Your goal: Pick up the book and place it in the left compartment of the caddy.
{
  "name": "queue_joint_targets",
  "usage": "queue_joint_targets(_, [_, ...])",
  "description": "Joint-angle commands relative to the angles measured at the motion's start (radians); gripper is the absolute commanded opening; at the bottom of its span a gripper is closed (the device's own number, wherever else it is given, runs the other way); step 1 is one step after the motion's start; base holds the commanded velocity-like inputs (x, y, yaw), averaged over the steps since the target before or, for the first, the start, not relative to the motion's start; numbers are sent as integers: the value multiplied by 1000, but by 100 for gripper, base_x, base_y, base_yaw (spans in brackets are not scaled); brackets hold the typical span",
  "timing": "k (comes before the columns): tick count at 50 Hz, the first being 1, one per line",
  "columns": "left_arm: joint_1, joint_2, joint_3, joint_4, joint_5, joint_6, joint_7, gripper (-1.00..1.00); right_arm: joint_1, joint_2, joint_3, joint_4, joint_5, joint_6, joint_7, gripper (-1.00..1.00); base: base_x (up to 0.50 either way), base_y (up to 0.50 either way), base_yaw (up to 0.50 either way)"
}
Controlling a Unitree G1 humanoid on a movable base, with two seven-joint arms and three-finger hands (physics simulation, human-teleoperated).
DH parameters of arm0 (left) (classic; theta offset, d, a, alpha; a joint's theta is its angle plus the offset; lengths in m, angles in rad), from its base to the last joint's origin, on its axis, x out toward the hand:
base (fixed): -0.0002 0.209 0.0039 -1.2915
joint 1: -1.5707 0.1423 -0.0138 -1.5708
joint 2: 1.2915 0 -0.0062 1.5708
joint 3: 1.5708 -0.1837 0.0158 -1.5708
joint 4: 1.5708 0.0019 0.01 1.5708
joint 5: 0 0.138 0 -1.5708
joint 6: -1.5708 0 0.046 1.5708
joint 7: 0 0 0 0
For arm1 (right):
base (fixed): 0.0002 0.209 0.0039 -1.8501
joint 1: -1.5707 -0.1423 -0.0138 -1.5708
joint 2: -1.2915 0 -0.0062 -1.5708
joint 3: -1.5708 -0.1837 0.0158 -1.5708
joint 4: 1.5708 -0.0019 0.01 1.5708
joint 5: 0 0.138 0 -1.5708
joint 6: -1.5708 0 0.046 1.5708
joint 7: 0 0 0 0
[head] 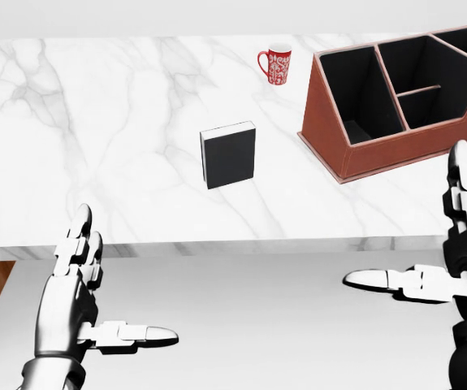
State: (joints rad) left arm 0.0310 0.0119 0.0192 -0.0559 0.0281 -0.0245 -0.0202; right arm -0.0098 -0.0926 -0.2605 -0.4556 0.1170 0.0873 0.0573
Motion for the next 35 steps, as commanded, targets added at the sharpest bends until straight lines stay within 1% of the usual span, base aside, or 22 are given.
queue_joint_targets(1, [-6, 2, 2, 24, 1, -16, -2, 100, -24, -32, -84, -69, 59, 0, 3, 100, 0, 0, 0])
queue_joint_targets(2, [-7, 2, 2, 25, 1, -16, -2, 100, -24, -32, -84, -69, 60, 0, 2, 100, 0, 0, 0])
queue_joint_targets(3, [-3, 0, 0, -1, 3, 5, 1, 100, -34, -35, -113, -61, 102, 0, 2, 100, 0, 0, 0])
queue_joint_targets(4, [0, -1, -1, -11, 2, 13, 1, 100, -36, -43, -125, -68, 117, 0, -5, 100, 0, 0, 0])
queue_joint_targets(5, [-4, 1, 2, 5, 0, 0, 0, 100, -38, -50, -138, -73, 134, 0, -10, 100, 0, 0, 0])
queue_joint_targets(6, [-5, 1, 3, 12, 0, -5, 0, 100, -42, -56, -160, -85, 169, 0, -17, 100, 0, 0, 0])
queue_joint_targets(9, [-4, 1, 1, 12, 2, -6, 0, 100, -44, -71, -181, -79, 205, 0, -26, 100, 0, 0, 0])
queue_joint_targets(11, [-4, 0, -1, 1, 5, 5, 2, 100, -41, -84, -205, -81, 235, 0, -32, 100, 0, 0, 0])
queue_joint_targets(12, [-4, 0, 1, 4, -1, 6, -1, 100, -41, -92, -227, -75, 251, 0, -38, 100, 0, 0, 0])
queue_joint_targets(13, [-4, 0, 1, 4, -1, 6, -2, 100, -40, -94, -228, -75, 253, 0, -40, 100, 0, 0, 0])
queue_joint_targets(14, [-7, 1, 4, 11, -2, 0, 0, 100, -39, -98, -238, -69, 266, 0, -41, 100, 0, 0, 0])
queue_joint_targets(16, [-9, 1, 7, 3, -8, 12, -1, 100, -38, -105, -266, -72, 304, 0, -51, 100, 0, 0, 0])
queue_joint_targets(19, [-12, 2, 9, 7, -13, 13, 0, 100, -34, -126, -308, -77, 357, 0, -67, 100, 0, 0, 0])
queue_joint_targets(20, [-12, 2, 9, 10, -13, 10, 0, 100, -33, -139, -337, -70, 382, 0, -70, 100, 0, 0, 0])
queue_joint_targets(21, [-11, 1, 8, 10, -12, 9, 0, 100, -32, -141, -337, -69, 386, 0, -72, 100, 0, 0, 0])
queue_joint_targets(23, [-2, 0, 0, -8, -6, 16, 1, 100, -27, -148, -354, -73, 410, 0, -87, 100, 0, 0, 0])
queue_joint_targets(27, [-5, 0, 1, 3, -2, 6, 1, 100, 0, -156, -400, -59, 432, 0, -73, 100, 0, 0, 0])
queue_joint_targets(29, [-5, 0, 2, 1, -3, 7, 1, 100, 3, -160, -418, -44, 446, 0, -71, 100, 0, 0, 0])
queue_joint_targets(32, [-9, 2, 4, 22, -4, -9, 0, 100, 7, -175, -468, -34, 520, 0, -83, 100, 0, 0, 0])
queue_joint_targets(35, [-6, 1, 3, 14, -3, -3, 0, 100, 20, -195, -494, -21, 556, 0, -74, 100, 0, 0, 0])
